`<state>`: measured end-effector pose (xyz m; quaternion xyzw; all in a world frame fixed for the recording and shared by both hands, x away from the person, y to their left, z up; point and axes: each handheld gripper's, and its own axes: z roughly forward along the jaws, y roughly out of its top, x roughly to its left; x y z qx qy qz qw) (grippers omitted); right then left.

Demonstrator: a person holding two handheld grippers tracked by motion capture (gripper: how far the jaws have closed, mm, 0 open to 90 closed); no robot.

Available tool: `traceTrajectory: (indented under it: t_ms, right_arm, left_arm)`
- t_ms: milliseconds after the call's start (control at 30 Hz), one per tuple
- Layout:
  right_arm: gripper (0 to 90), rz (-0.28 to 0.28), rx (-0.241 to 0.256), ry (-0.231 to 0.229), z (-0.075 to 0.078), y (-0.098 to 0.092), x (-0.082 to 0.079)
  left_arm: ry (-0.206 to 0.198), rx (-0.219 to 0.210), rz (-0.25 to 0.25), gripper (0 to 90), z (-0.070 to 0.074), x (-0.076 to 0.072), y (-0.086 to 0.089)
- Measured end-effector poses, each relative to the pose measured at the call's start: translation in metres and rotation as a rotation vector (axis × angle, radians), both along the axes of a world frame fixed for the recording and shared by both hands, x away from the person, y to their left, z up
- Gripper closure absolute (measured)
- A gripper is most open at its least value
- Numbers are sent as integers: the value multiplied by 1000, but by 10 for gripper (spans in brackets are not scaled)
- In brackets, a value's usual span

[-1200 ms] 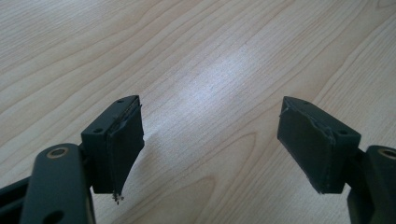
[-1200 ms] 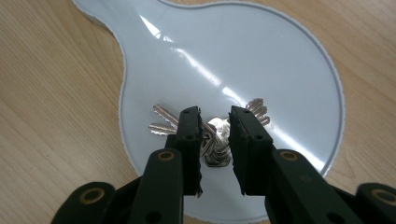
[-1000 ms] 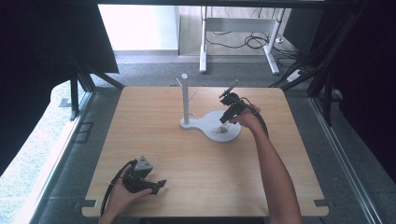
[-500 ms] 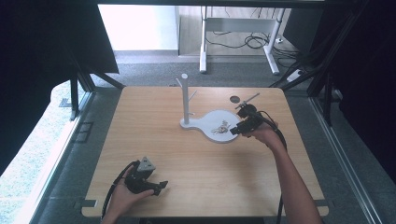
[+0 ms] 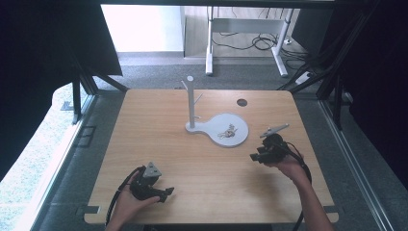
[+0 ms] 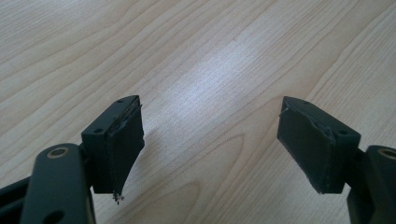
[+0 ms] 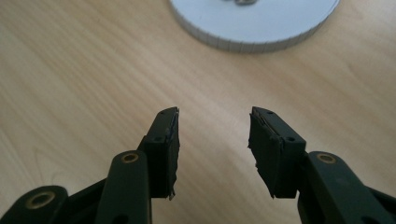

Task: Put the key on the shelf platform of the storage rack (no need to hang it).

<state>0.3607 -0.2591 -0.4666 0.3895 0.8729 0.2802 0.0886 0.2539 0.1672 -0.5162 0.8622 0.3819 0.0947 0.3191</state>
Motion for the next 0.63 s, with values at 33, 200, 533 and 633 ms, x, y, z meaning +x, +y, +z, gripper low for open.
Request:
traceTrajectory:
  t_ms: [33, 200, 533, 633]
  right_arm:
    - [529, 0, -3, -6, -3, -2, -6]
    - [525, -24, 12, -24, -18, -12, -29]
    - [511, -20, 44, -58, -31, -16, -45]
    - [481, -37, 57, -87, -28, -17, -46]
  left_arm:
    - [-1, 2, 0, 230, 0, 0, 0]
    - [0, 3, -3, 230, 0, 0, -1]
    - [7, 14, -7, 230, -2, 0, -4]
    - [7, 16, -9, 230, -2, 0, -5]
